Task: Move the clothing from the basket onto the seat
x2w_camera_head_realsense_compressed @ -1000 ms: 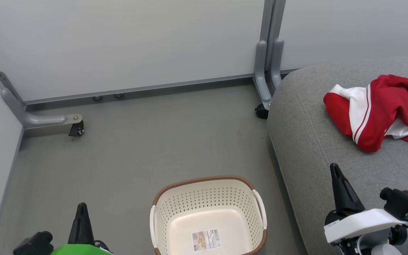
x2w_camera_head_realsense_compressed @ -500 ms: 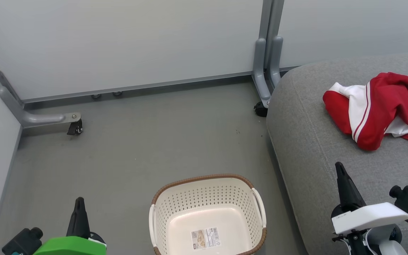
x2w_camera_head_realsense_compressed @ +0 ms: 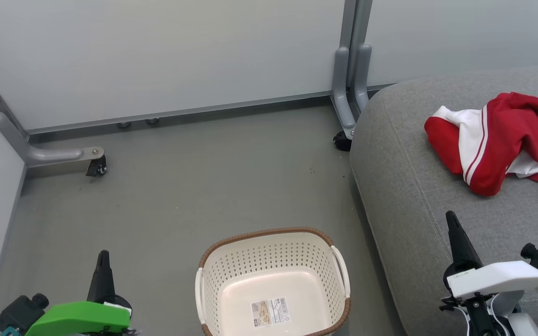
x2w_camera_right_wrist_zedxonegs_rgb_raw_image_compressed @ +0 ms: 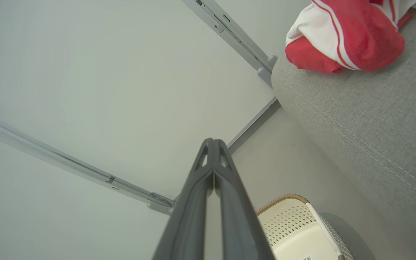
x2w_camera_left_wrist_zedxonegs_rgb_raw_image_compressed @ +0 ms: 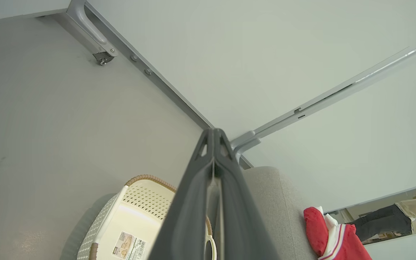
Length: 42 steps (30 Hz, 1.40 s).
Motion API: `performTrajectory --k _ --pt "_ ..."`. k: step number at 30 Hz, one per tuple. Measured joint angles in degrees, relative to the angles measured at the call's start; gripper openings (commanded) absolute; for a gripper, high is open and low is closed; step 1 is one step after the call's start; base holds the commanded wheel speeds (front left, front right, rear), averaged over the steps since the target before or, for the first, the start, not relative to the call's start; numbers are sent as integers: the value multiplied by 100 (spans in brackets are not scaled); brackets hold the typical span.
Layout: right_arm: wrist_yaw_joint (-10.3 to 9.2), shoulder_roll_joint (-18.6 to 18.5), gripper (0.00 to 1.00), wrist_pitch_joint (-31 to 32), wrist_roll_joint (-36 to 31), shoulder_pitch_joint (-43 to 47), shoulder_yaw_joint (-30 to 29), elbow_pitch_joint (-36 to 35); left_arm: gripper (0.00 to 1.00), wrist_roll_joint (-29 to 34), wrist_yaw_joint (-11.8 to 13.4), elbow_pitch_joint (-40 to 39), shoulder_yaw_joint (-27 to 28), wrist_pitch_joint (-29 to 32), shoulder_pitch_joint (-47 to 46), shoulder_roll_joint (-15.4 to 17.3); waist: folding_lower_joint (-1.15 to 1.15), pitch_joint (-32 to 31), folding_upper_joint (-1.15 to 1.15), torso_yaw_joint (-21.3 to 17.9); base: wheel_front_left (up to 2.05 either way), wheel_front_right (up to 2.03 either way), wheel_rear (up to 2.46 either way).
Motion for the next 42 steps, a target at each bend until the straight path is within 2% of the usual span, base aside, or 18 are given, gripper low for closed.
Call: performTrajectory --k 42 --pt "-1 107 0 649 2286 -326 -390 286 0 -2214 -254 31 275 638 -382 4 0 135 0 -72 0 0 0"
